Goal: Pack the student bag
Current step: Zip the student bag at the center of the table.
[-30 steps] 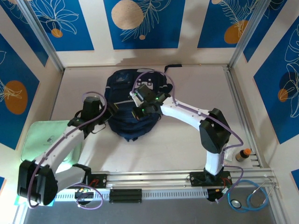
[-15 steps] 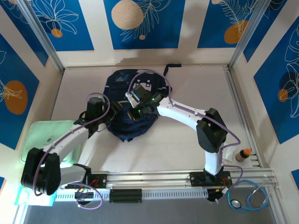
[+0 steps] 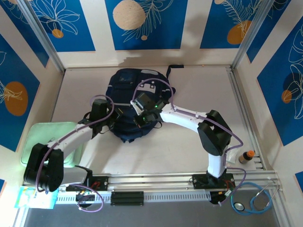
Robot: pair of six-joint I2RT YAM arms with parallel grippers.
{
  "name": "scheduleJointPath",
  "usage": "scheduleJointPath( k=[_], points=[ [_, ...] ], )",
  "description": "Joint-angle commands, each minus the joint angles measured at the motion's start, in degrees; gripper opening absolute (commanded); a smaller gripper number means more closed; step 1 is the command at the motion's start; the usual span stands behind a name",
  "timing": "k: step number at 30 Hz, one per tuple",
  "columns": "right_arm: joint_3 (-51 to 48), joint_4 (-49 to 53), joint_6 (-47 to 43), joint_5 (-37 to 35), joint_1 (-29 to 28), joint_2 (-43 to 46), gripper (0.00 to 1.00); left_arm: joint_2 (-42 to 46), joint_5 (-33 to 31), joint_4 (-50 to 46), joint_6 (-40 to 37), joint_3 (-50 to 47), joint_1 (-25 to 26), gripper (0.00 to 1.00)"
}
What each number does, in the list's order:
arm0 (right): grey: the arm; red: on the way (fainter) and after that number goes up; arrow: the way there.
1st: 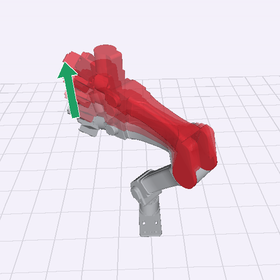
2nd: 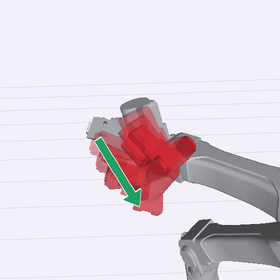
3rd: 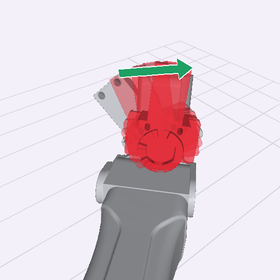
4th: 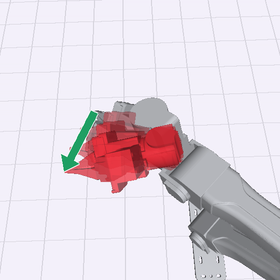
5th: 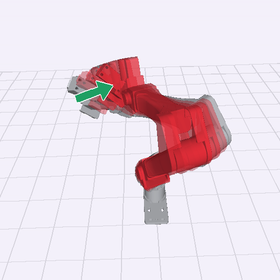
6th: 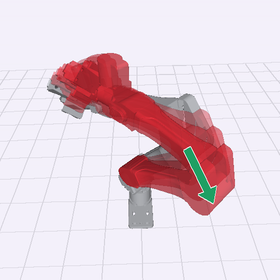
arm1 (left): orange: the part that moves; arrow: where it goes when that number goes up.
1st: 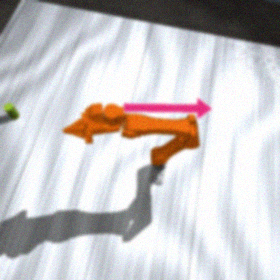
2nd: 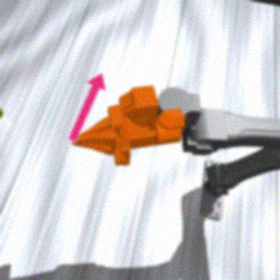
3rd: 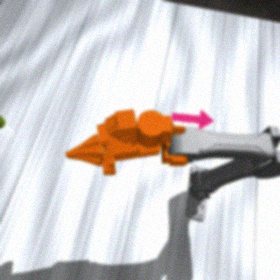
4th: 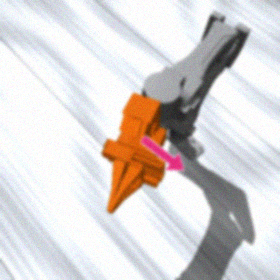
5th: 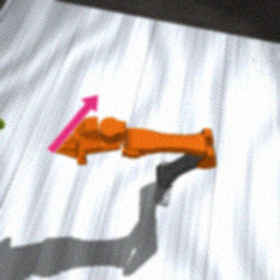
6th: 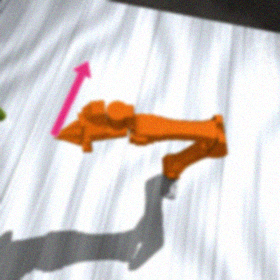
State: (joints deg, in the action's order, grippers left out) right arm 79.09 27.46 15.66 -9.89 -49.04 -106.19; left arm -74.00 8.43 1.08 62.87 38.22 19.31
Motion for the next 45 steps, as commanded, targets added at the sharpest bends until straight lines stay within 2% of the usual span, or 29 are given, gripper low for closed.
scheduleJointPath(
  k=[1,7,10,14,18,22,23,28,32,42,43,45],
  points=[
    [-4.4,3.0,1.5,-3.5,2.1,5.1,0.00,0.0,-3.4,-1.0,-3.5,2.2,0.1,0.04],
    [-12.0,1.6,3.5,-4.5,6.3,8.5,0.00,-0.8,-3.3,-1.4,-3.9,2.3,0.1,0.02],
    [-12.6,1.9,3.5,-5.2,8.7,9.2,0.00,-1.1,-2.7,-1.9,-4.6,2.4,0.1,0.00],
    [-10.6,2.1,1.5,-4.7,12.4,9.4,0.03,-1.0,-1.9,-5.8,-7.9,3.3,0.1,0.00],
    [-6.4,3.0,-2.3,-2.9,15.7,7.9,0.07,0.6,-4.3,-12.3,-13.6,3.0,0.2,0.00],
    [-2.1,4.6,-3.9,-2.3,18.1,5.2,0.06,1.2,-4.9,-18.1,-20.7,4.6,0.1,0.00],
    [-0.9,5.4,-3.5,-2.4,18.4,4.5,0.03,1.2,-4.9,-19.3,-22.1,5.1,0.1,0.00],
    [1.9,8.5,-0.4,-3.3,18.5,3.3,0.00,0.8,-3.4,-21.3,-26.7,7.1,0.2,0.00],
    [-0.8,9.2,2.2,-5.0,18.9,5.9,0.00,-0.8,0.5,-19.5,-28.2,8.2,1.0,0.00],
    [-13.6,8.3,7.1,-3.7,22.6,16.3,0.00,-7.0,1.3,-18.9,-29.6,11.9,7.7,0.00],
    [-14.2,8.1,7.2,-3.7,22.6,17.1,0.00,-7.5,1.1,-19.1,-29.6,12.6,8.5,0.07],
    [-15.1,7.5,7.4,-3.1,22.6,19.3,0.19,-7.9,0.4,-20.0,-29.3,14.1,9.1,0.27]
  ],
)
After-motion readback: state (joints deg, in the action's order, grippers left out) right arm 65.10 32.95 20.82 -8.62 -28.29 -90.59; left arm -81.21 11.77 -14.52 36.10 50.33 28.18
